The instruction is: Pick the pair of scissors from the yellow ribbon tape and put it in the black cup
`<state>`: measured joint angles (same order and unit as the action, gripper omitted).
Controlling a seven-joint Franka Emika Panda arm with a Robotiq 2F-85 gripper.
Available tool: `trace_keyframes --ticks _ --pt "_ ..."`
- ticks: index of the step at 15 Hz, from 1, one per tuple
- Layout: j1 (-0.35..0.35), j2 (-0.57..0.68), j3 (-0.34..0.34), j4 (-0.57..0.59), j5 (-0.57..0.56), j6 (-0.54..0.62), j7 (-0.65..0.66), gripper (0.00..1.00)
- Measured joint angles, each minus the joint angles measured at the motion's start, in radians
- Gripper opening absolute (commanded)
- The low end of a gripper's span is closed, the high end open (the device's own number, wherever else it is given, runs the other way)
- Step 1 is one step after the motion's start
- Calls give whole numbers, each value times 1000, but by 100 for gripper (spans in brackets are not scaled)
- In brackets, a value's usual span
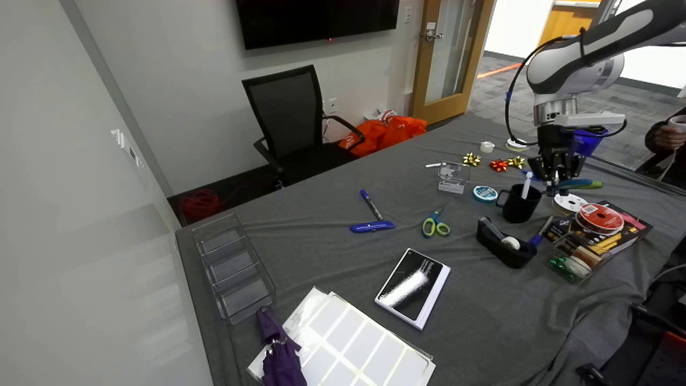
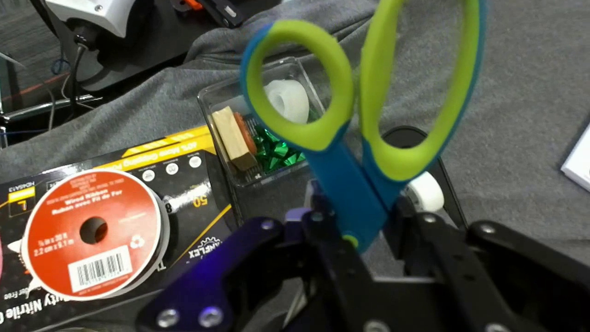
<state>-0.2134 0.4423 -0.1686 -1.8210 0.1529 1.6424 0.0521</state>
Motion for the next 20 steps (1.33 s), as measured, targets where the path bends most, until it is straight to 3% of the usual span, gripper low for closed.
trace_keyframes --ticks 11,20 --pt "-40 137 1 153 152 -23 1 8" --pt "-59 265 -1 264 161 -55 43 8"
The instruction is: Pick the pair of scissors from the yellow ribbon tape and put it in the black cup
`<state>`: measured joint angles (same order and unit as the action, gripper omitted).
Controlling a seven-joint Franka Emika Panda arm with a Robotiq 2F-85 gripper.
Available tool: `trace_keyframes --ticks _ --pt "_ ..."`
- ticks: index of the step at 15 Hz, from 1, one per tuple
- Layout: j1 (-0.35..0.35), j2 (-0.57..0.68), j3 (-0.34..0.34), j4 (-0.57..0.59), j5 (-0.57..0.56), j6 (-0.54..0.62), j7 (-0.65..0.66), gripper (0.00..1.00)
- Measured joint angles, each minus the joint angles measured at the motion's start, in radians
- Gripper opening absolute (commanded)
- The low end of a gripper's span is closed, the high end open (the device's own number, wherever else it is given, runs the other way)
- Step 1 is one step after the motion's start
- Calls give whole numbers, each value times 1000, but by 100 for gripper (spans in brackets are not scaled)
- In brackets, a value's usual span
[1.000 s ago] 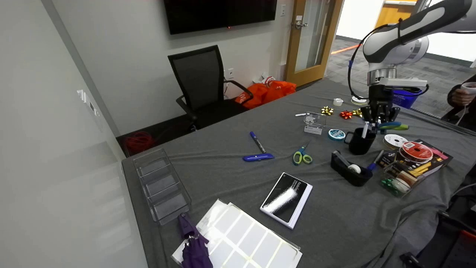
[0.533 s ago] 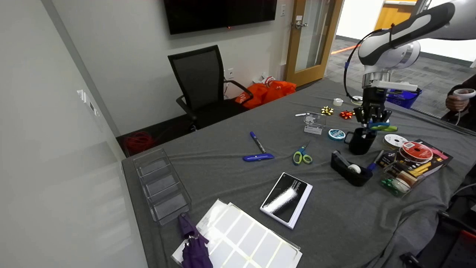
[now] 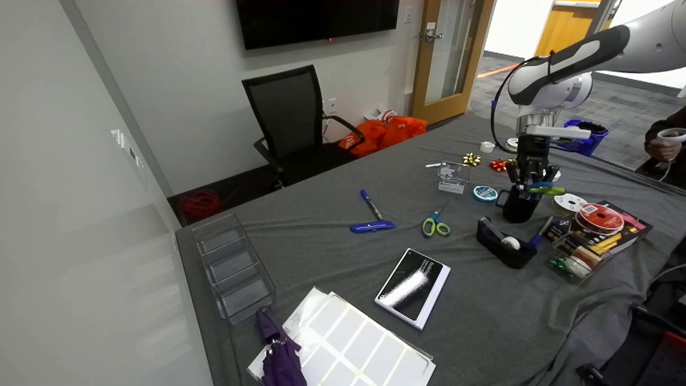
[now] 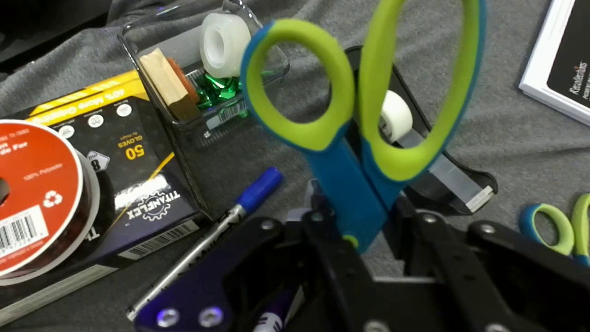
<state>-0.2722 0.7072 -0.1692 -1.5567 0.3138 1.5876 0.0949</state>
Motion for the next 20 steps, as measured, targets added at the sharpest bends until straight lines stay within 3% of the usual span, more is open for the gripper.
trace_keyframes --ticks 20 --pt "-59 97 -4 191 -23 -140 -1 8"
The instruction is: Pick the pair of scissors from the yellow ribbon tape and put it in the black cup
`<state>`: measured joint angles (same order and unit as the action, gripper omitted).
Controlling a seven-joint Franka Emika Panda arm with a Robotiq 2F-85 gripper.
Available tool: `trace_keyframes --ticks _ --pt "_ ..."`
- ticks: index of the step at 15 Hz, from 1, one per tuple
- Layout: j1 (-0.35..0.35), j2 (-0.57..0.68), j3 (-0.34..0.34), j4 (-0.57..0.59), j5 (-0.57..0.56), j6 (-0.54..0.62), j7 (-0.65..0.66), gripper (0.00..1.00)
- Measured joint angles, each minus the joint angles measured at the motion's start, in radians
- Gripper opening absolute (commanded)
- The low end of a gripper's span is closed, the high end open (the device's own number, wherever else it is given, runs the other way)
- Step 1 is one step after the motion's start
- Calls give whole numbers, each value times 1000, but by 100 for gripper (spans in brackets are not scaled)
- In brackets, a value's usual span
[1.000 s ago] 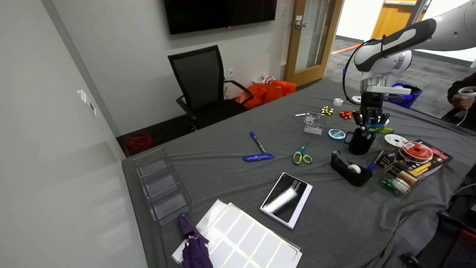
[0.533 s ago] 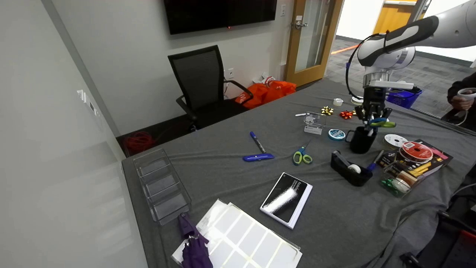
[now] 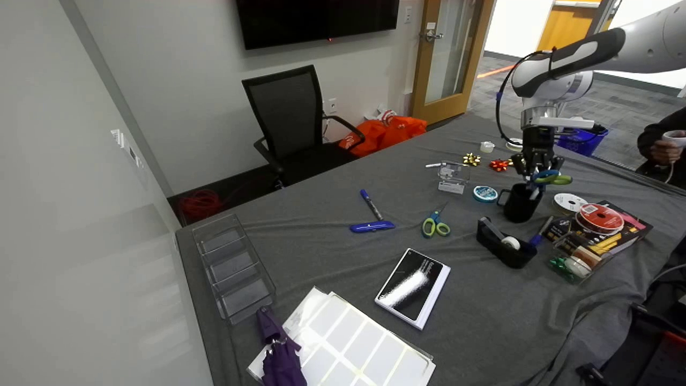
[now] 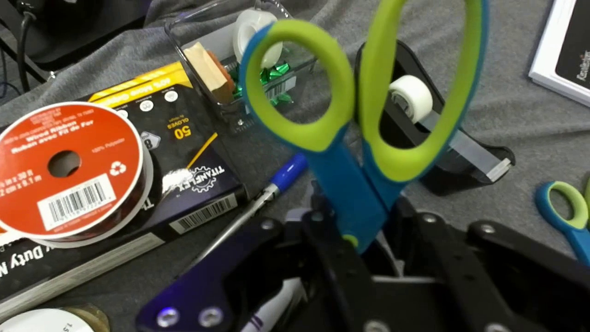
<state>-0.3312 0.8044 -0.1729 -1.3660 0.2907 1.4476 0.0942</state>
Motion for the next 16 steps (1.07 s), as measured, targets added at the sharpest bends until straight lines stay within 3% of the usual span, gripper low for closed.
trace_keyframes --ticks 16 --pt "12 58 22 23 -1 19 -18 8"
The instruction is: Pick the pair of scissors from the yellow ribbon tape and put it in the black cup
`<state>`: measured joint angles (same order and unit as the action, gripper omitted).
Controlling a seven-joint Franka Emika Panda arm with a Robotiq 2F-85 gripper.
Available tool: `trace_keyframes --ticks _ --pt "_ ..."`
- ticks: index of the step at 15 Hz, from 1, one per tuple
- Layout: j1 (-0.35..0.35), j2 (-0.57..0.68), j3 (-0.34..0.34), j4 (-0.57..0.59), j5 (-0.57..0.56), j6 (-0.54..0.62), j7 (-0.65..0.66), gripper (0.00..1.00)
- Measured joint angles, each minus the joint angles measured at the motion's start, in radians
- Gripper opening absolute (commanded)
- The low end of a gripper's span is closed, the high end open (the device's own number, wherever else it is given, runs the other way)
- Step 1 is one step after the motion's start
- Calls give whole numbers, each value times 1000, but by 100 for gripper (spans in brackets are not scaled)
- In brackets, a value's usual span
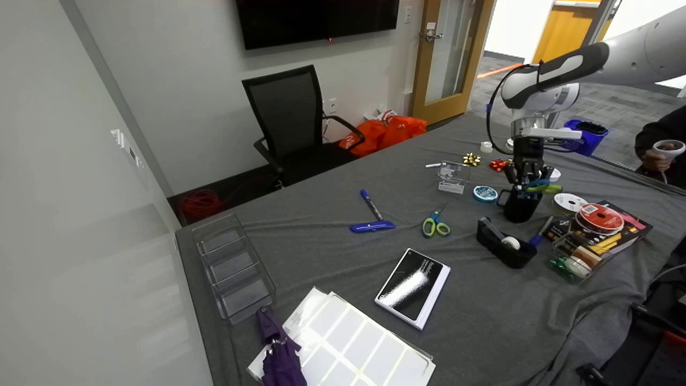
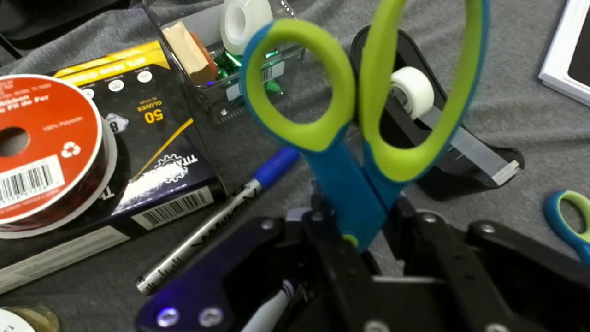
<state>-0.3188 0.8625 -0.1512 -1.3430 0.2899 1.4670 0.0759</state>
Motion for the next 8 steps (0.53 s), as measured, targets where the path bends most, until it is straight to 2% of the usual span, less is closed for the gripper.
trace_keyframes --ticks 3,4,5,8 --pt "0 4 0 11 -1 0 1 8" --pt "0 5 0 13 -1 0 1 56" --pt "0 6 0 14 -2 0 1 58" --pt "0 7 0 18 -6 0 1 78"
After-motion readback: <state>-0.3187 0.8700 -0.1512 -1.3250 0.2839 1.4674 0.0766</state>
